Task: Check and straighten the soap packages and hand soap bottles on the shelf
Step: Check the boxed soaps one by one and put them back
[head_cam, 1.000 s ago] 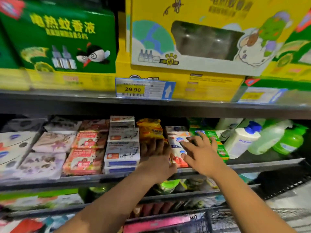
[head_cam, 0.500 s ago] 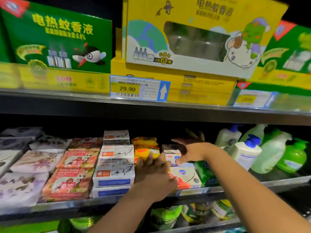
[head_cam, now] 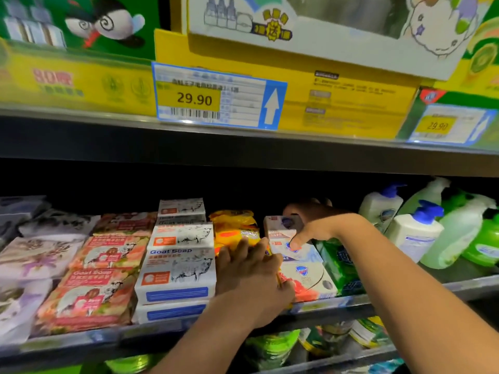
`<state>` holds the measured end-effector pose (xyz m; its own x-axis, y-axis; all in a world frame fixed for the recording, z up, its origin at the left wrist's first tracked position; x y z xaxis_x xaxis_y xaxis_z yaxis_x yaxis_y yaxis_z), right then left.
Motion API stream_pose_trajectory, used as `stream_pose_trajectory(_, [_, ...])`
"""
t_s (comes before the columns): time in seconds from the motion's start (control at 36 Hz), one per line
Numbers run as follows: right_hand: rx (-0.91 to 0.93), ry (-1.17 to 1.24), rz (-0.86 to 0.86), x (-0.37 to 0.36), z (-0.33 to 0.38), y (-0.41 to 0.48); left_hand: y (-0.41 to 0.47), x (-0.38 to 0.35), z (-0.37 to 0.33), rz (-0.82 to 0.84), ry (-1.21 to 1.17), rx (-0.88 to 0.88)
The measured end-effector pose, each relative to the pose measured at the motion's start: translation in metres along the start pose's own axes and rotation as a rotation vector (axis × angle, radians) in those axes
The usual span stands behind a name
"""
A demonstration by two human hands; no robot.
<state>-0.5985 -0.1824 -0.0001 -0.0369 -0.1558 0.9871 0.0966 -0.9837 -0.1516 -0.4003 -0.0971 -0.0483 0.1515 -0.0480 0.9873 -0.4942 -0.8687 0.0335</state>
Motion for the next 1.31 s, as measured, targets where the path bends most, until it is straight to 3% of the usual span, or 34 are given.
stream_pose_trajectory(0.25, [0.042,0.178,-0.081,0.000,-0.015,0.004,0.001,-0.001,0.000,0.012,0.002,0.007])
stream_pose_trajectory(0.39, [0.113,0.334,-0.228,0.010,-0.005,-0.007,0.002,-0.001,0.000,0.027,-0.002,0.016])
stream_pose_trajectory(0.61, [0.042,0.896,-0.483,0.013,0.005,-0.061,0.002,0.001,0.000,0.020,-0.028,0.057])
stream_pose_trajectory(0.83, [-0.182,1.192,-0.382,0.005,0.019,-0.141,-0.008,0.014,-0.004,-0.020,-0.191,0.082])
stream_pose_trajectory(0.94, [-0.264,1.434,-0.322,-0.004,0.031,-0.173,-0.029,0.034,-0.010,-0.021,-0.438,-0.098])
stream_pose_trajectory(1.11, [-0.302,1.692,-0.155,-0.019,0.046,-0.203,-0.052,0.035,-0.011,-0.249,-0.649,-0.513])
stream_pose_trajectory(1.31, [-0.454,1.833,-0.105,-0.032,0.055,-0.221,-0.067,0.040,0.000,-0.184,-0.698,-0.520])
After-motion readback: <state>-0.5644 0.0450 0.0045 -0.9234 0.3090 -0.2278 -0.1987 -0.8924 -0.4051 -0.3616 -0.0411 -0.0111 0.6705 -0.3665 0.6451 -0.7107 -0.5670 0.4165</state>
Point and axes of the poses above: each hand's wrist, its own y-axis towards the middle knuckle, its own x-axis out of the back of the hand, z = x × y, the point moved 2 cm from there along y, towards the middle knuckle, and after that the axes turned 2 degrees about -z, right-handed, at the moved point
